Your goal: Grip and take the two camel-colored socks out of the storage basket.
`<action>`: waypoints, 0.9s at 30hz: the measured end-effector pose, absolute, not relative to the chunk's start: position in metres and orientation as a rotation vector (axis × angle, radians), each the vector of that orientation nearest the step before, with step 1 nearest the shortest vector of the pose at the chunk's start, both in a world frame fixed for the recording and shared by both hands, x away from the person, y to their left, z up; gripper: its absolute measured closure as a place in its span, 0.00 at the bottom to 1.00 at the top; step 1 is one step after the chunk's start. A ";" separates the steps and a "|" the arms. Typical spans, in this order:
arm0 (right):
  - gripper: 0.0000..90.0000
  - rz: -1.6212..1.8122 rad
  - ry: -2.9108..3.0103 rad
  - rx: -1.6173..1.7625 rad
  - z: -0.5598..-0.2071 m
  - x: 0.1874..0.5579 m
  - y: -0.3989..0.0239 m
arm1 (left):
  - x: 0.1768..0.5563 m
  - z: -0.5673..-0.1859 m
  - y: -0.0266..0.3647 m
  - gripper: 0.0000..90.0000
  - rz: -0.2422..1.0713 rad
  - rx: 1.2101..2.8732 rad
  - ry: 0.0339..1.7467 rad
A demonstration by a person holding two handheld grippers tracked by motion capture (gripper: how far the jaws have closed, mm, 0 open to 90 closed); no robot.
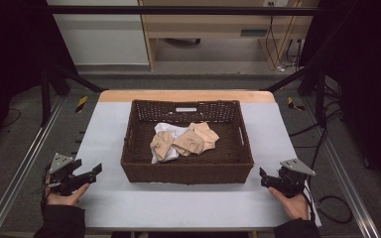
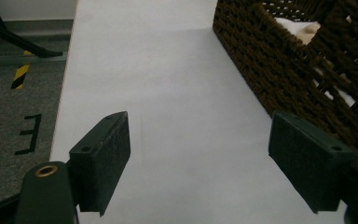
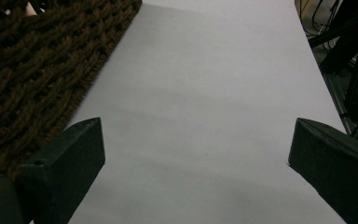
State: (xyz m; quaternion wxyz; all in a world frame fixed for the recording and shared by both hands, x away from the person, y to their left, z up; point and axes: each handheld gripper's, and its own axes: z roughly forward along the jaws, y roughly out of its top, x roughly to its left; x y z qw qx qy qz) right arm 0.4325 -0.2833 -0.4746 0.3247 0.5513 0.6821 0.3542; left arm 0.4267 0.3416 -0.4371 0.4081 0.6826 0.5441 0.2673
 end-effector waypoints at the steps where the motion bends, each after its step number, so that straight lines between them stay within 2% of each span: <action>1: 0.04 0.922 1.790 1.450 -0.475 0.433 -0.284 | 0.426 -0.435 0.341 0.24 0.670 1.713 1.368; 15: 0.05 0.897 1.774 1.490 -0.478 0.435 -0.286 | 0.435 -0.394 0.332 0.27 0.692 1.660 1.312; 27: 0.05 0.913 1.753 1.495 -0.476 0.434 -0.288 | 0.450 -0.357 0.297 0.37 0.798 1.656 1.195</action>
